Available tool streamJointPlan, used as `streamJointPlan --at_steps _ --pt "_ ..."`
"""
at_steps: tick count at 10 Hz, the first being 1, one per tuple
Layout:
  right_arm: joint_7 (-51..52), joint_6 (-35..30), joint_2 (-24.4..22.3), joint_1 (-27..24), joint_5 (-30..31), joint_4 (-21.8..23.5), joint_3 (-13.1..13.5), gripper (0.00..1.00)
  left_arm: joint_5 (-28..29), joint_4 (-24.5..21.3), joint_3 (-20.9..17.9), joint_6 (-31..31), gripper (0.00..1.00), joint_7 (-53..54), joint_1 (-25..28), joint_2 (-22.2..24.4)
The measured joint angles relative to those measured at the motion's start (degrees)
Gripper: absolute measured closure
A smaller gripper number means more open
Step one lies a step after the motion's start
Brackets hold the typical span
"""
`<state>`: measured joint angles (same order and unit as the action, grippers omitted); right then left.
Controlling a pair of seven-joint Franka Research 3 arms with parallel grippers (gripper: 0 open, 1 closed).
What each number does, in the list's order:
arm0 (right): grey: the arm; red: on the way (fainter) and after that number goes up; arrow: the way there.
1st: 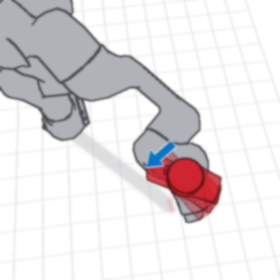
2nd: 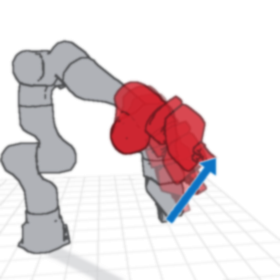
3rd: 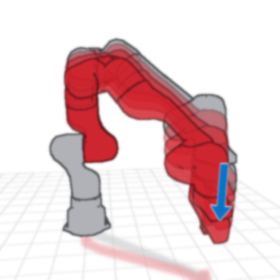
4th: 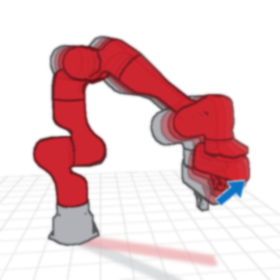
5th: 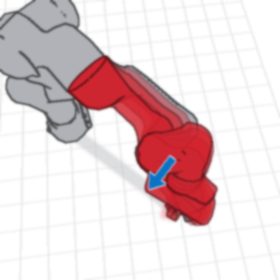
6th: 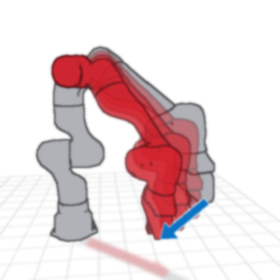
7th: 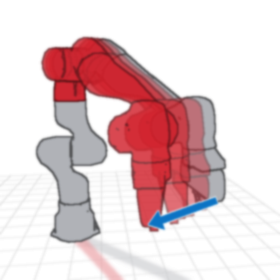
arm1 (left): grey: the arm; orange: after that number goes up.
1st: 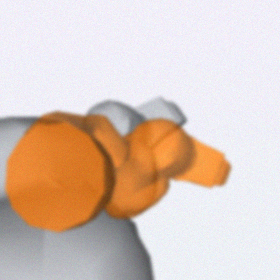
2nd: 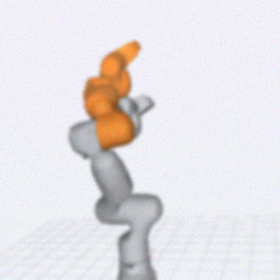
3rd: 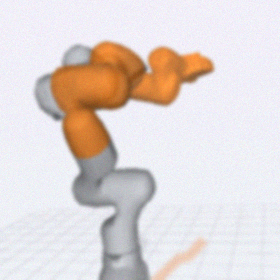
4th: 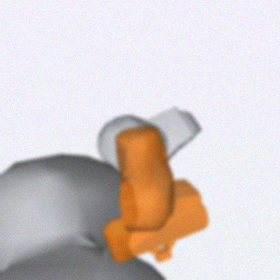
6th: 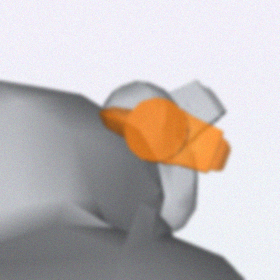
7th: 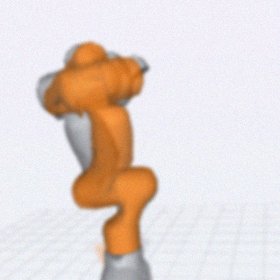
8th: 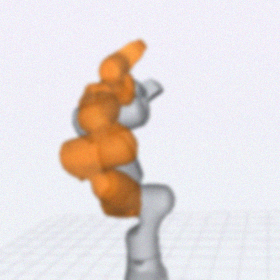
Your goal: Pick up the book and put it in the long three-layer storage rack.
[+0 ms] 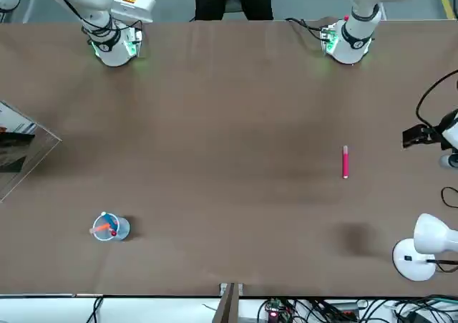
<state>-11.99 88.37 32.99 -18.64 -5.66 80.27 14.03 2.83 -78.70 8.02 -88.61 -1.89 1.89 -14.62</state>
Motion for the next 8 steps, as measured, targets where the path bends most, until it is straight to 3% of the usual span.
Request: streamJointPlan --at_steps 8 --pt "0.0 2.3 1.5 0.0 -0.1 -0.1 -0.3 0.85 -0.1 0.0 0.0 1.1 0.0 -0.3 -0.2 0.7"
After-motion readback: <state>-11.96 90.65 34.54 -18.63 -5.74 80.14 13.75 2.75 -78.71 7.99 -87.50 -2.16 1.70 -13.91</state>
